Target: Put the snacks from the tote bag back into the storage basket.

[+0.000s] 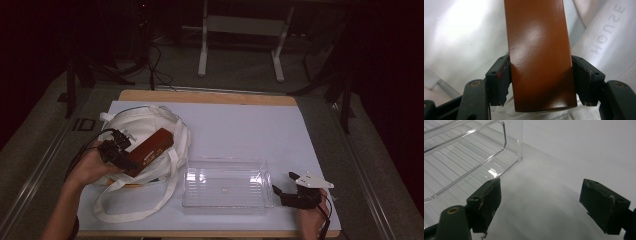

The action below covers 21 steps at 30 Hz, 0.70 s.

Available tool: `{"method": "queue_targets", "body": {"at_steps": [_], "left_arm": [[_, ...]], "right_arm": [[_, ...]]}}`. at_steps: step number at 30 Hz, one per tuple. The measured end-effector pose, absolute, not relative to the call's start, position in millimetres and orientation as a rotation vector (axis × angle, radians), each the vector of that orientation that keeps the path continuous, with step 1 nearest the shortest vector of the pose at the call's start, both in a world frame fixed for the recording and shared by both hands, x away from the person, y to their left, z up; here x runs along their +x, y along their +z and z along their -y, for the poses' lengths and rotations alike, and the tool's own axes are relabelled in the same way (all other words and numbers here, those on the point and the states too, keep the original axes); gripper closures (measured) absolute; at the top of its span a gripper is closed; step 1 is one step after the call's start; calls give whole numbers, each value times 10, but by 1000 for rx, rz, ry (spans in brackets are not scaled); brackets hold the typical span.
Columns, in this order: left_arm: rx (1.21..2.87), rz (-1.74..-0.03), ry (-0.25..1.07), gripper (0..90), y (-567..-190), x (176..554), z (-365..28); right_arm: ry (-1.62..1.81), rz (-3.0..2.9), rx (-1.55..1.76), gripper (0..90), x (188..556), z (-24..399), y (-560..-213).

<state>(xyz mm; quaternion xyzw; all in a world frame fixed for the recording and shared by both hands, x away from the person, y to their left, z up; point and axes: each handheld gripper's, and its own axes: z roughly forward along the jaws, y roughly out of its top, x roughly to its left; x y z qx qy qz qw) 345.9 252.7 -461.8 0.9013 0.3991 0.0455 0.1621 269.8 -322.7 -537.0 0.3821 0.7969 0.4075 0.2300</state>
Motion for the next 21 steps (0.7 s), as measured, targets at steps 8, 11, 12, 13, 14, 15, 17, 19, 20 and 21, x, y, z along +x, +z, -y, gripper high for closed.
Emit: {"method": "queue_targets", "body": {"at_steps": [8, 11, 12, 13, 14, 15, 17, 19, 20, 21], "left_arm": [[2635, -1165, 55, 366, -4667, 3540, -2476], [2655, -1171, 36, 367, -4693, 3558, -2454], [2668, -1166, 38, 366, -4700, 3563, -2446], [2672, -1167, 38, 366, -4708, 3564, -2439], [2682, -1168, 37, 366, -4716, 3565, -2428], [2691, -1165, 34, 366, -4716, 3573, -2422], [2700, -1172, 25, 366, -4725, 3581, -2409], [2719, -1167, 20, 366, -4745, 3592, -2395], [2722, -1178, 11, 367, -4762, 3596, -2386], [2729, -1184, 4, 368, -4782, 3601, -2377]], "right_arm": [[1125, -2193, 1055, 174, 2702, 3230, -5370], [1122, -2193, 1054, 174, 2701, 3227, -5370], [1120, -2193, 1052, 174, 2700, 3227, -5370], [1120, -2193, 1054, 174, 2701, 3227, -5370], [1120, -2193, 1055, 174, 2702, 3226, -5370], [1120, -2192, 1055, 174, 2701, 3227, -5370], [1119, -2195, 1058, 174, 2703, 3226, -5371], [1114, -2195, 1054, 174, 2701, 3224, -5370], [1116, -2195, 1055, 174, 2701, 3225, -5370], [1119, -2195, 1057, 174, 2702, 3226, -5370]]}}
